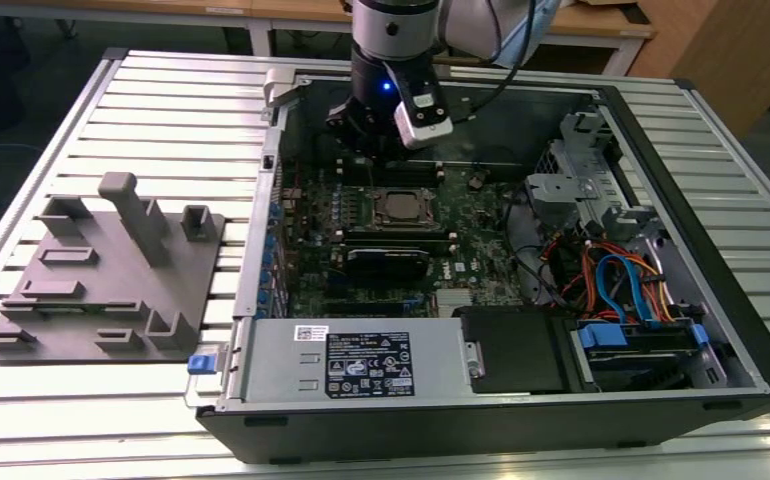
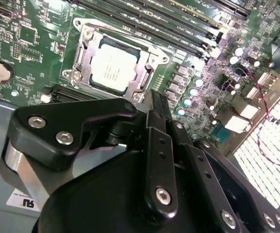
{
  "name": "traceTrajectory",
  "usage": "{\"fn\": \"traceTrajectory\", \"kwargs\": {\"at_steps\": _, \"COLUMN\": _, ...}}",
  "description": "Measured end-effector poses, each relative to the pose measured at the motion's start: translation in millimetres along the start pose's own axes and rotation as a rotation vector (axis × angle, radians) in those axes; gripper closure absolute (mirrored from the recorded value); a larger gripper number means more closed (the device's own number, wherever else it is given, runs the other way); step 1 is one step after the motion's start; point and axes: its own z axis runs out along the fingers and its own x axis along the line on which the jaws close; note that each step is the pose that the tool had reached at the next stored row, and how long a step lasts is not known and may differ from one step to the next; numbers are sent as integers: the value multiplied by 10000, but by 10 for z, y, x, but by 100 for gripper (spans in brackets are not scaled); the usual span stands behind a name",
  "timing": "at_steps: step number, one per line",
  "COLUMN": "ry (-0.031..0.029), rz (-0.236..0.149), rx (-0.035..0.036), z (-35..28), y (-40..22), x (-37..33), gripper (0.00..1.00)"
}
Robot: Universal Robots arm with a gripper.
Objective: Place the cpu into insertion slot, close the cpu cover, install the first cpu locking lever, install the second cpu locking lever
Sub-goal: 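Install the first cpu locking lever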
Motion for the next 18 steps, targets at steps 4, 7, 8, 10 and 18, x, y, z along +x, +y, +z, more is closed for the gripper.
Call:
{"fn": "traceTrajectory", "kwargs": {"at_steps": 4, "ry": -190, "rz": -3, "rx": -41, "z": 9, "y": -8, "x": 58, "gripper": 90}}
{"fn": "traceTrajectory", "kwargs": {"at_steps": 7, "ry": -182, "rz": -26, "rx": -101, "z": 11, "y": -13, "x": 94, "gripper": 90}}
{"fn": "traceTrajectory", "kwargs": {"at_steps": 8, "ry": -178, "rz": -70, "rx": -120, "z": 13, "y": -14, "x": 102, "gripper": 90}}
{"fn": "traceTrajectory", "kwargs": {"at_steps": 10, "ry": -176, "rz": -171, "rx": -138, "z": 18, "y": -15, "x": 114, "gripper": 90}}
{"fn": "traceTrajectory", "kwargs": {"at_steps": 18, "ry": -163, "rz": -607, "rx": -150, "z": 27, "y": -19, "x": 140, "gripper": 90}}
